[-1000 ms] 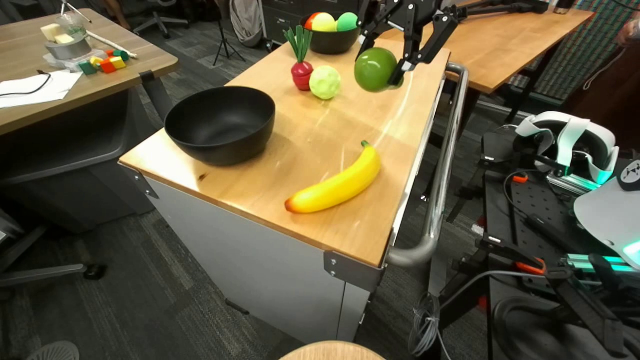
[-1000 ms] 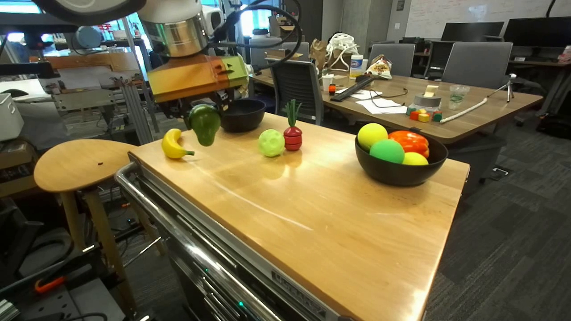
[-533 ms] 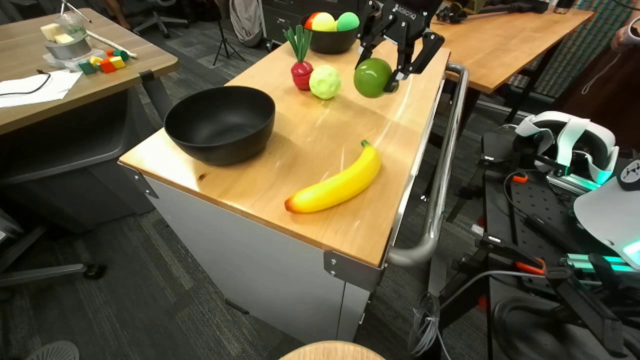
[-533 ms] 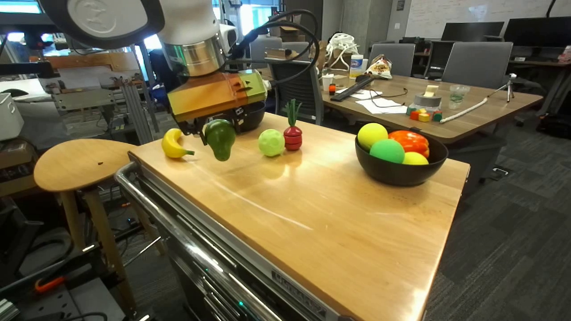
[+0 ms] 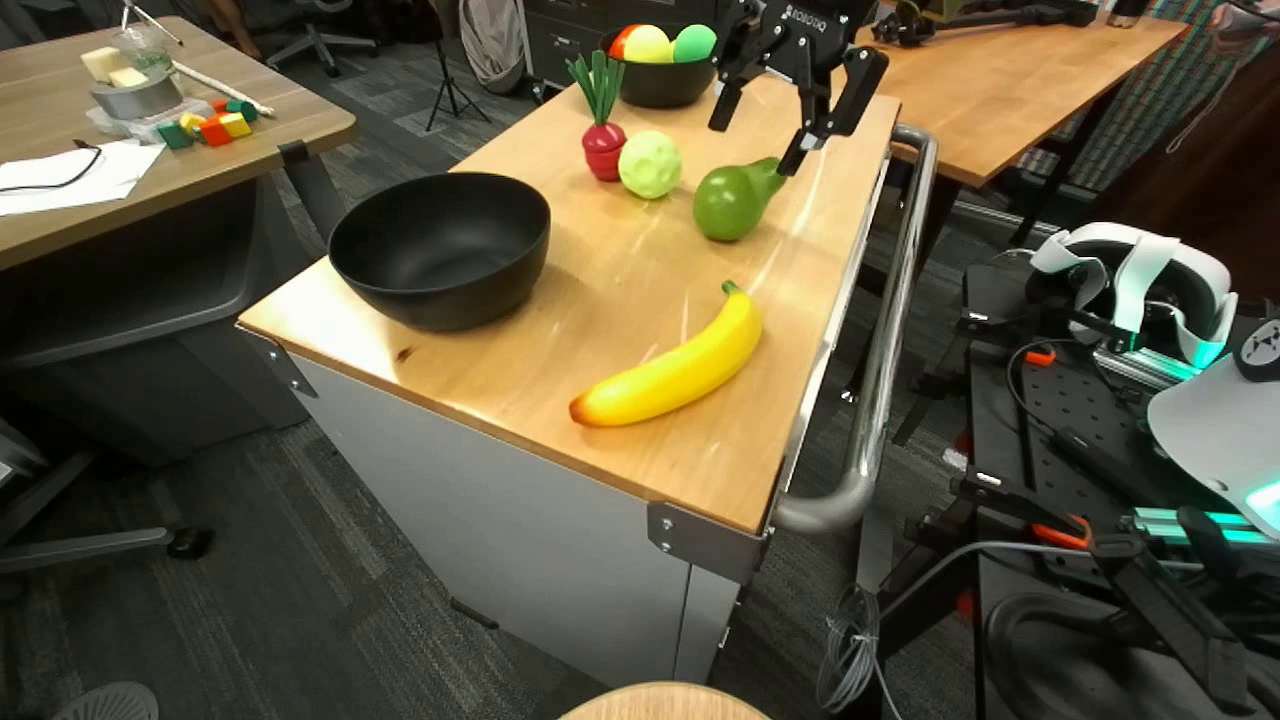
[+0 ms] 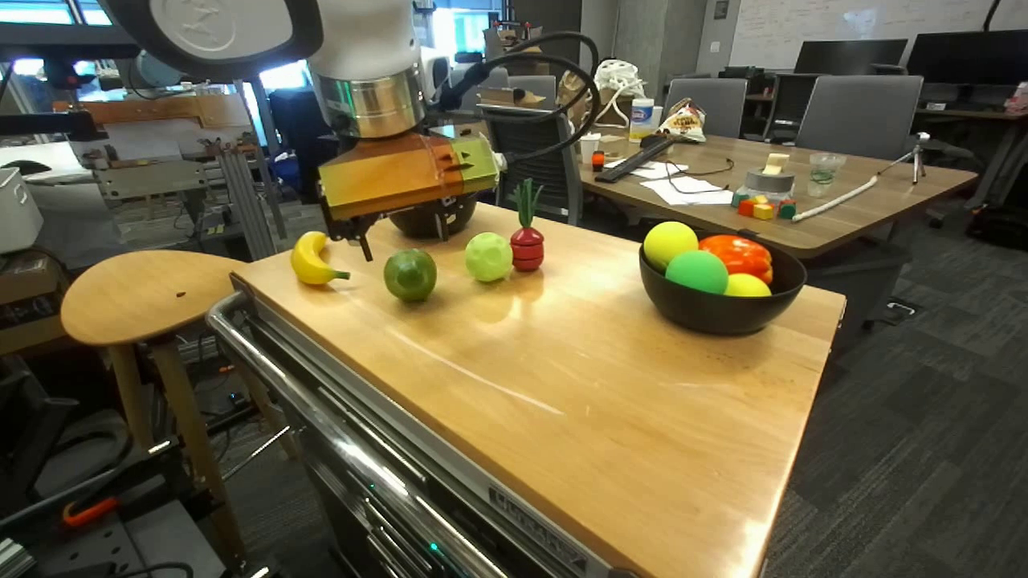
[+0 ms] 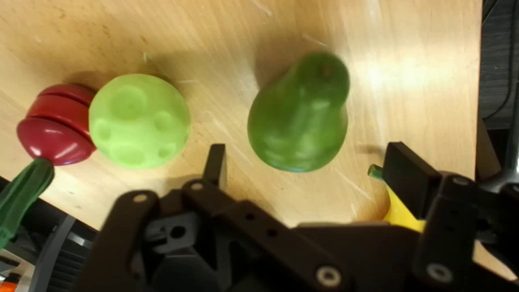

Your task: Take the fruits and vegetables out of the bowls and put them on the table

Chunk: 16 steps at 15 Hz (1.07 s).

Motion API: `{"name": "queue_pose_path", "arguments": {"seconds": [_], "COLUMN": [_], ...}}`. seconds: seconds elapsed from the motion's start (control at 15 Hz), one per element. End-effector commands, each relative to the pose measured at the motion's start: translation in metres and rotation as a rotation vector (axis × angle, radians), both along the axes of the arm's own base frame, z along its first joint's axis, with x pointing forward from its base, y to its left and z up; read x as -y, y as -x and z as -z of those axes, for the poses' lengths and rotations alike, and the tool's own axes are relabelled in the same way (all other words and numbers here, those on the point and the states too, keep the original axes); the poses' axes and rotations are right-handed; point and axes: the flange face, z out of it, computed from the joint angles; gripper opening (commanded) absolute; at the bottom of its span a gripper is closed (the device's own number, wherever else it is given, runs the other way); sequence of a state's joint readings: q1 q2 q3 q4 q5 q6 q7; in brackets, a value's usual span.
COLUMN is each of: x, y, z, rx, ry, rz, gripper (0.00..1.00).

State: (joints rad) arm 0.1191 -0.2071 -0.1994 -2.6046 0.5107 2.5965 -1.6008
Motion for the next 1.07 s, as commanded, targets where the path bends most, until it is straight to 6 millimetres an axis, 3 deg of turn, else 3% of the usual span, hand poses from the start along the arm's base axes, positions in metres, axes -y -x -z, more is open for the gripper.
{"name": "queue_pose_path", "arguments": {"seconds": [0.0, 0.2, 0.47, 0.53, 0.6, 0.73, 1.0], "x": [-0.007, 0.002, 0.055, 0.057, 0.050, 0.062, 0.060], "y": [-0.004, -0.004, 0.005, 0.007, 0.000, 0.006, 0.006], "z": [-0.041, -0.089, -0.144, -0.147, -0.132, -0.141, -0.140], "rx": [-0.006, 0.100, 0.190, 0.187, 0.174, 0.182, 0.172], "ry": [-0.109, -0.157, -0.192, -0.183, -0.173, -0.182, -0.188], "rz": [0.021, 0.089, 0.281, 0.348, 0.262, 0.323, 0.337], "gripper": [1.00, 1.00, 1.00, 1.00, 1.00, 1.00, 1.00]}}
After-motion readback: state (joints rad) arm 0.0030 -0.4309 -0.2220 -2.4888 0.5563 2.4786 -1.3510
